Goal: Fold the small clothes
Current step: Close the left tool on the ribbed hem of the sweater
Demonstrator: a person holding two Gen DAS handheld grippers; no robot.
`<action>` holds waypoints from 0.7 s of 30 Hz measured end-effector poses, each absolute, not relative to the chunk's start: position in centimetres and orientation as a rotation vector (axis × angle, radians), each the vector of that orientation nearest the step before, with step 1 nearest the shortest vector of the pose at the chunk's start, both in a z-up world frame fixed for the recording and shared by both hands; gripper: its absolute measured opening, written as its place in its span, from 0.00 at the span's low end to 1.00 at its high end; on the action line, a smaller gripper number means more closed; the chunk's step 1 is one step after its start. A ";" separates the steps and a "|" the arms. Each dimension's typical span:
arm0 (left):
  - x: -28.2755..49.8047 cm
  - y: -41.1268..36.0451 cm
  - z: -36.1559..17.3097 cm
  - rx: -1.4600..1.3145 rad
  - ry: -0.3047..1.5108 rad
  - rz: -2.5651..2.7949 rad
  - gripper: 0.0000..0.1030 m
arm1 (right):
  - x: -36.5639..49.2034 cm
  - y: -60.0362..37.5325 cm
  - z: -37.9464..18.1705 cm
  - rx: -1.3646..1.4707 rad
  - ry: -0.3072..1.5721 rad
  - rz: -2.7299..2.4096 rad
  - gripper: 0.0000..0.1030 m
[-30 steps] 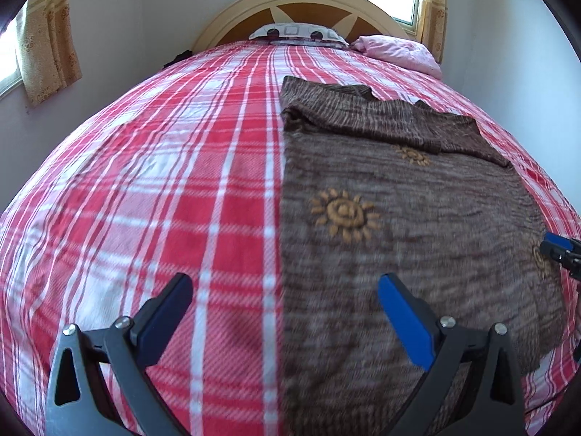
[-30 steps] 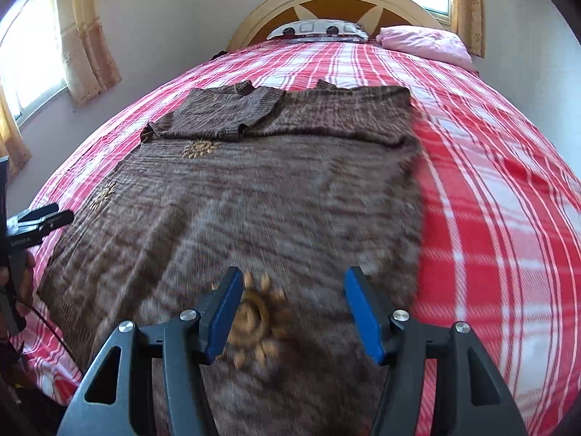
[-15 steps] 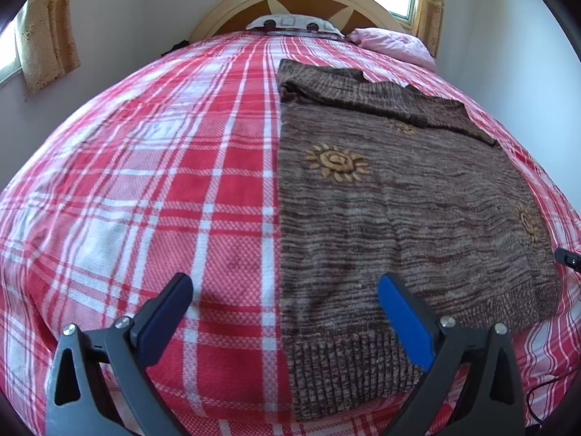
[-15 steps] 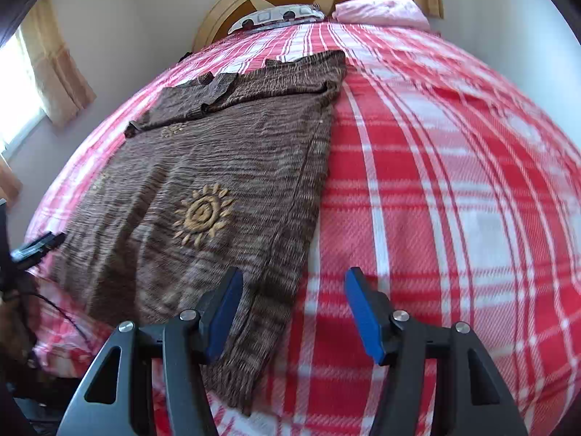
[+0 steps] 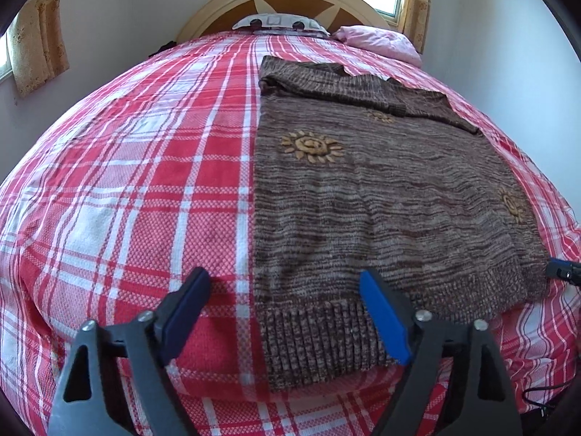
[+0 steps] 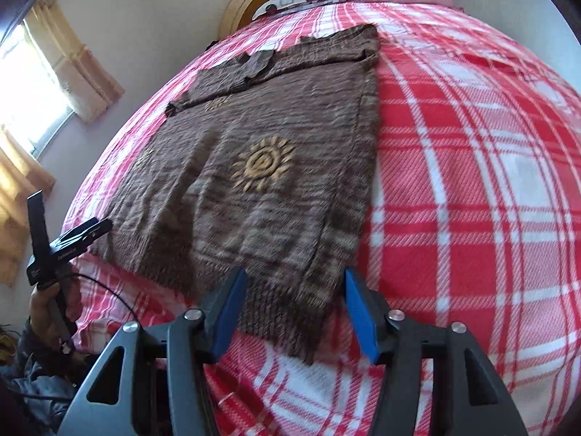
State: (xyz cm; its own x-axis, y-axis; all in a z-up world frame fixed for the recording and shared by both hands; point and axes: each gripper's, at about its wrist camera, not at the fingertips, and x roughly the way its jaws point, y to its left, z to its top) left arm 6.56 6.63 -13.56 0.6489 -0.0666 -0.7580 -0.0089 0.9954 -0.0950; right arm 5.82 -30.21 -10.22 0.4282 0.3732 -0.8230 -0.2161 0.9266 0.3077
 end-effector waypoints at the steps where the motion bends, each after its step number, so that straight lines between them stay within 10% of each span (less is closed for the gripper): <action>1: 6.5 6.7 -13.6 -0.099 0.864 -0.033 0.77 | 5.6 -30.1 -10.2 0.162 1.070 0.375 0.50; 11: 5.2 6.6 -13.5 -0.117 0.868 -0.052 0.61 | 4.9 -29.9 -10.8 0.193 1.091 0.418 0.41; 13: 5.1 6.6 -13.5 -0.122 0.866 -0.067 0.52 | 4.9 -30.1 -11.0 0.211 1.088 0.419 0.33; 16: 4.9 7.0 -13.2 -0.165 0.866 -0.125 0.13 | 5.1 -31.1 -11.3 0.258 1.085 0.403 0.14; 21: 4.8 7.7 -13.2 -0.213 0.854 -0.160 0.11 | 5.1 -31.8 -11.2 0.333 1.058 0.428 0.07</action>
